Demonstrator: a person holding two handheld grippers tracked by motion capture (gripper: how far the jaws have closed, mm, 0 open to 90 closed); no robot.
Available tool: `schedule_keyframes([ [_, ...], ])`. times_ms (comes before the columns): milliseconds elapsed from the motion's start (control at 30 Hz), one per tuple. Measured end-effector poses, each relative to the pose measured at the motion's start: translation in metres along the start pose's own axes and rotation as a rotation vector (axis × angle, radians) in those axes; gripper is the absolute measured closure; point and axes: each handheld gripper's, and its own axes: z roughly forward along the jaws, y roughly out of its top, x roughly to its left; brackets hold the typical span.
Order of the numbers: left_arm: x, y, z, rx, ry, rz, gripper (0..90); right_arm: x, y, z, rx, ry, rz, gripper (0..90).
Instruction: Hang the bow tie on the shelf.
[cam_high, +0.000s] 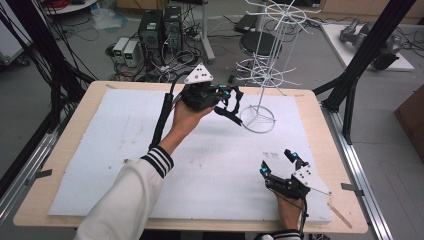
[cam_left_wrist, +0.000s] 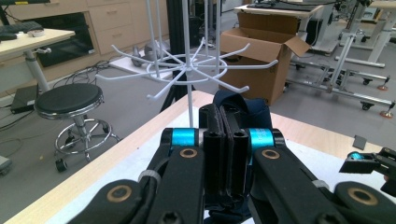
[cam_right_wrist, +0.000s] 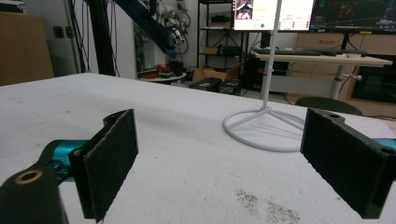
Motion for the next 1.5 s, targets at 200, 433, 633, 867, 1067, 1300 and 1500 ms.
schedule_keyframes([
  [200, 0.000, 0.003, 0.011, -0.009, -0.026, -0.020, 88.2, 0.000, 0.000, -0.001, 0.001, -0.001, 0.004, 10.3],
  [433, 0.005, 0.001, 0.022, -0.005, -0.044, -0.051, 88.3, 0.000, 0.000, 0.000, 0.002, -0.001, 0.002, 10.3],
  [633, -0.001, 0.012, 0.032, -0.025, -0.061, -0.038, 88.3, -0.001, 0.000, 0.000, 0.004, -0.002, 0.004, 10.3],
  [867, -0.001, 0.011, 0.038, -0.022, -0.070, -0.048, 88.4, -0.001, 0.000, 0.000, 0.003, -0.001, 0.003, 10.3],
  [1067, -0.004, 0.011, 0.044, -0.041, -0.094, -0.057, 88.4, -0.001, 0.000, 0.000, 0.002, -0.001, 0.010, 10.3],
  [1300, -0.004, 0.007, 0.050, -0.057, -0.108, -0.058, 88.4, -0.001, 0.000, 0.000, 0.001, 0.000, 0.011, 10.3],
  [1500, -0.003, 0.005, 0.055, -0.056, -0.105, -0.066, 88.4, -0.001, 0.000, 0.000, -0.001, 0.000, 0.007, 10.3],
])
